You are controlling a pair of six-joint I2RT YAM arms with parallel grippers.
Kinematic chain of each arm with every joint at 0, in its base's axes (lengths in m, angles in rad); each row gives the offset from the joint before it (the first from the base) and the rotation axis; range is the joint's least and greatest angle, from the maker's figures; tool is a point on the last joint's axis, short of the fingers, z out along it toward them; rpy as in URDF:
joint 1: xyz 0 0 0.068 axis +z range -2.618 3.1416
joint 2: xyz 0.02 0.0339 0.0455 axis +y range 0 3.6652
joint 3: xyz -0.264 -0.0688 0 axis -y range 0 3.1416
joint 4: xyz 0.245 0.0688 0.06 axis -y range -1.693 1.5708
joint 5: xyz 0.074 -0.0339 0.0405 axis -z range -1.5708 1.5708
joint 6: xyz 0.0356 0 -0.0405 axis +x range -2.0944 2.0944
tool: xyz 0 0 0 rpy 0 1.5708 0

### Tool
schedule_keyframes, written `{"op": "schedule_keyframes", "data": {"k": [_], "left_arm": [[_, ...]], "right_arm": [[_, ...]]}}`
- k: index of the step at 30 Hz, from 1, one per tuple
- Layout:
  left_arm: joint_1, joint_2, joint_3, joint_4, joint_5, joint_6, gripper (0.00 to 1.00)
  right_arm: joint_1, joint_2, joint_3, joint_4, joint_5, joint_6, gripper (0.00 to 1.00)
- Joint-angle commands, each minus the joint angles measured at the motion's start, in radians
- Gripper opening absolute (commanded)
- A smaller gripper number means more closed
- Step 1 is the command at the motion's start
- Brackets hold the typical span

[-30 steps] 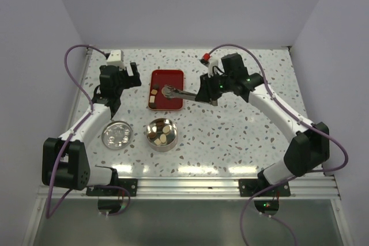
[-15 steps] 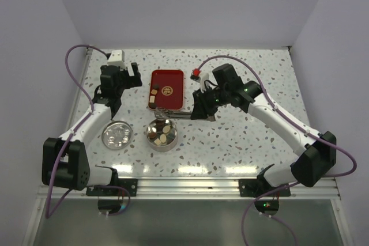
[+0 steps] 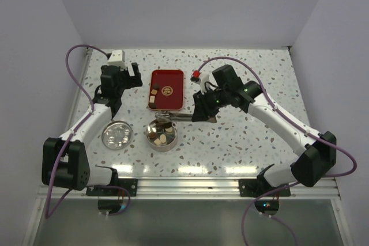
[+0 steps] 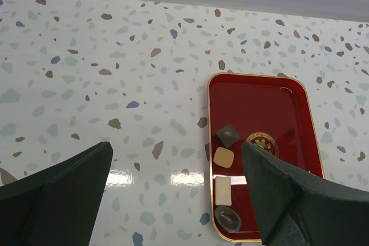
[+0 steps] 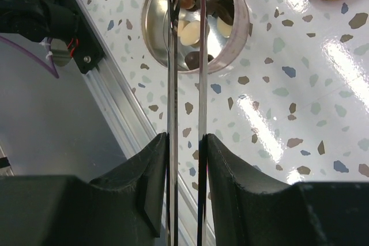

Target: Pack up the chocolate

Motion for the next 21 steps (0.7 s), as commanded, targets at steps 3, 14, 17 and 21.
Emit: {"op": "schedule_keyframes", "data": {"k": [3,14,17,21], "left_arm": [[-0.007,-0.014,0.046,0.006,-0.001,-0.008,1.00],[-0.008,-0.016,0.046,0.006,-0.004,-0.008,1.00],[-0.007,-0.014,0.044,0.006,-0.008,-0.004,1.00],[-0.008,-0.010,0.047,0.006,-0.013,-0.003,1.00]], "right_arm": [[0.006,-0.035,0.057,0.011,0.012,-0.007,0.35],[-0.029,0.091,0.181,0.081,0.099,-0.044,0.36],[-0.067,0.152,0.205,0.140,0.116,-0.037,0.37],[-0.080,0.241,0.273,0.207,0.113,-0.029,0.37]]}}
